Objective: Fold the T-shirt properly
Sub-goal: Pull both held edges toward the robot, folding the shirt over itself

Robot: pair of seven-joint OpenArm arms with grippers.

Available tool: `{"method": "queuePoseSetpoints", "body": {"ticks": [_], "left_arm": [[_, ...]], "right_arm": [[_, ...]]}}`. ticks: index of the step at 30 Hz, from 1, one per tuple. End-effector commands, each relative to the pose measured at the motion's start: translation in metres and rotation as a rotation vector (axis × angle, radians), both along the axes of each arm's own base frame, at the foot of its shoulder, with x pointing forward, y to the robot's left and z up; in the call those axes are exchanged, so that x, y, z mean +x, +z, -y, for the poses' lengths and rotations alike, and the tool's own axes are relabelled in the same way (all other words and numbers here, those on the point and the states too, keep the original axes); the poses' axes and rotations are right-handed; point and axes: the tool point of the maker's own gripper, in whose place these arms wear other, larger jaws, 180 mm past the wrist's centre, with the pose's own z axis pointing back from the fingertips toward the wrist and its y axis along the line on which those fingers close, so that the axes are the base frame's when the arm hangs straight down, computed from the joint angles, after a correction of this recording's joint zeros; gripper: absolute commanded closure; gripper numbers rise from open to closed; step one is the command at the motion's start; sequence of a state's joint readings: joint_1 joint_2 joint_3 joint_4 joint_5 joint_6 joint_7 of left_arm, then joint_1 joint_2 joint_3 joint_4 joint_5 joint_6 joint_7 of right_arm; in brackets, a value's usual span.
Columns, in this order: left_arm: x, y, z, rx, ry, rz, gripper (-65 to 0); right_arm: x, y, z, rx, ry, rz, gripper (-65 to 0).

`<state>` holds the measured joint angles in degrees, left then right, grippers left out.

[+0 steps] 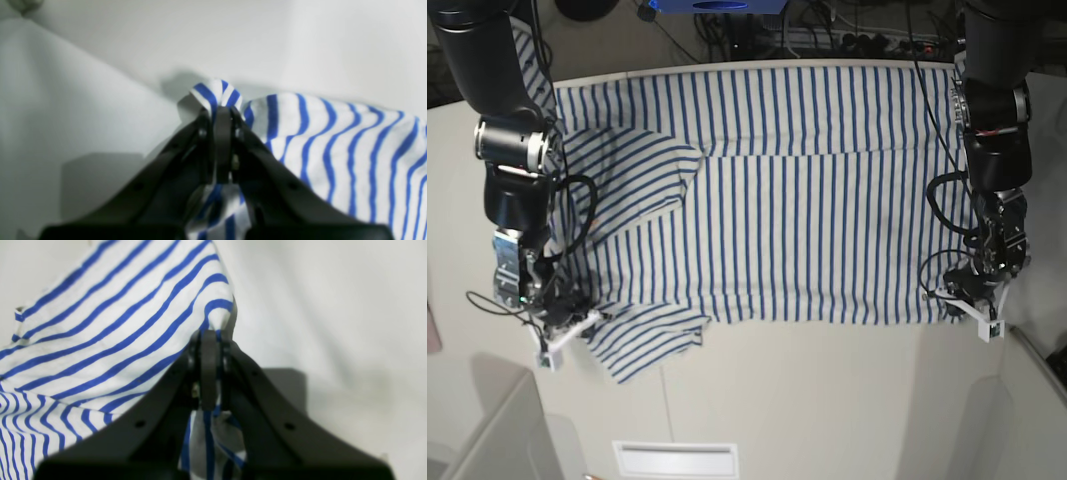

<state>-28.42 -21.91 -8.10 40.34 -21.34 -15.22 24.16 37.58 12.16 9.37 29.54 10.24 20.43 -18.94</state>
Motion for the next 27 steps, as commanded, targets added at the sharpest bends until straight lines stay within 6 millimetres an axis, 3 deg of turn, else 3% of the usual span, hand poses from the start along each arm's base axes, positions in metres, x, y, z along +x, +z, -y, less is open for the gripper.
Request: {"method": "queuePoseSetpoints", "body": {"ticks": [1, 6, 14, 21, 27], "left_arm": [[0.016, 0.029, -0.007, 0.011, -0.001, 0.065, 0.0], [0.022, 0.049, 0.000, 0.032, -0.038, 0.081, 0.0], [0.006, 0.057, 0.015, 0.075, -0.103, 0.071, 0.0], [-0.027, 0.062, -0.019, 0.047, 0.006, 0.052, 0.0], [-0.044, 0.070, -0.012, 0.103, -0.037, 0.058, 0.0]], "right_arm": [[0.021, 0.035, 0.017, -0.027, -0.014, 0.093, 0.0], [0.017, 0.046, 0.022, -0.068, 0.005, 0.089, 0.0], [0.001, 0.048, 0.024, -0.115, 0.029, 0.074, 0.0], [-0.015, 0.053, 0.031, -0.168, 0.043, 0.103, 0.0], [-0.026, 0.055, 0.031, -0.192, 0.054, 0.080, 0.0]]}}
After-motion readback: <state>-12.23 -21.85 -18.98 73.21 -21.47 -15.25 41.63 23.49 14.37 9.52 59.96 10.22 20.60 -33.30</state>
